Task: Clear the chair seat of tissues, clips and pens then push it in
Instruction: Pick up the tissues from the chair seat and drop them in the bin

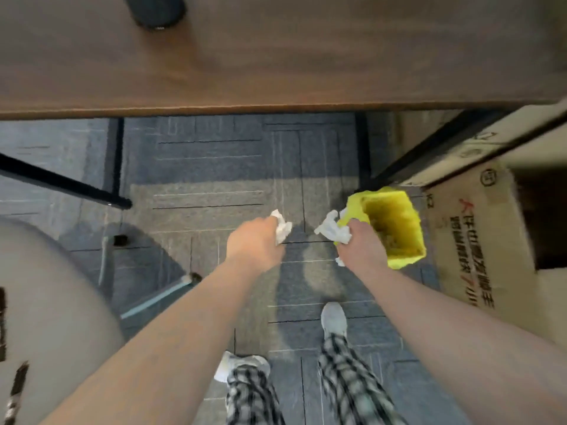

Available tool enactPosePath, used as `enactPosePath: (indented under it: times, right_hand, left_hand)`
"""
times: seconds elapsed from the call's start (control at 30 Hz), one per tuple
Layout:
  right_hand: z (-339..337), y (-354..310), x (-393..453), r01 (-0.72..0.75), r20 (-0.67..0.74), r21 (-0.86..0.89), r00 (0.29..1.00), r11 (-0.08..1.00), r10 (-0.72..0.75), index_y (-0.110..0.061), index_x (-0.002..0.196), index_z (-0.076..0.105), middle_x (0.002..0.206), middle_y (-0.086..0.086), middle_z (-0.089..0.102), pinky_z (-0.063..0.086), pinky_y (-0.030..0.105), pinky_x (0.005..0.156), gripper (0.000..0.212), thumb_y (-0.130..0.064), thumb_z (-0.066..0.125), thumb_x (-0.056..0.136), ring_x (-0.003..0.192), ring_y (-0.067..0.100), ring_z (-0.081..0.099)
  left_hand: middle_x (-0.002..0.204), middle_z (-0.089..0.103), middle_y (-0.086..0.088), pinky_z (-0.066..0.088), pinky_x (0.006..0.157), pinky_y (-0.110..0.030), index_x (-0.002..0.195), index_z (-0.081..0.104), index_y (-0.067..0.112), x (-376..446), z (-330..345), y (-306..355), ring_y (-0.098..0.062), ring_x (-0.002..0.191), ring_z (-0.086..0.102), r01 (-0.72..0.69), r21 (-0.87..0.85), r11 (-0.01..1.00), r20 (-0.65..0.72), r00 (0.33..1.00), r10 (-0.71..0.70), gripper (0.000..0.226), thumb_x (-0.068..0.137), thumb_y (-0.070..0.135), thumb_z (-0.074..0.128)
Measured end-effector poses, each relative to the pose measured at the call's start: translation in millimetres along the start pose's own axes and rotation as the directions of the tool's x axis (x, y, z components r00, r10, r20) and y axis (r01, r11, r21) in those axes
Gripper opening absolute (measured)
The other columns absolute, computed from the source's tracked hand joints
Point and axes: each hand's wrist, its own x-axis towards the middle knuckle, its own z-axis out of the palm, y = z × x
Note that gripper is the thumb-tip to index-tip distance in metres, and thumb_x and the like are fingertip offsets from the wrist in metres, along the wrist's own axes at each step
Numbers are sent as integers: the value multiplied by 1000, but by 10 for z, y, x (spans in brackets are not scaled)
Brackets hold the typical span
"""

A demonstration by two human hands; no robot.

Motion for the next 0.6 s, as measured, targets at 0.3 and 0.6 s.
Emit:
enactPosePath:
  times: [0.3,0.6]
  right_hand:
    - [-344,1633,387,-333,-33,324,932,886,362,-10,108,52,109,15,60,43,34,64,23,-6,50,85,89,35,59]
    - [-158,2466,903,-489,65,574,827,656,559,-8,116,51,112,15,61,35,27,50,30,-6,53,86,80,27,52]
  left_hand:
    - [112,63,-7,47,75,-36,121,42,15,718,473,1690,-32,102,60,-120,36,992,162,980,112,38,85,20,52]
    - [103,61,-8,49,76,-39,110,40,17,1429,1209,2471,-34,91,59,94,-273,957,209,977,-36,35,81,24,58]
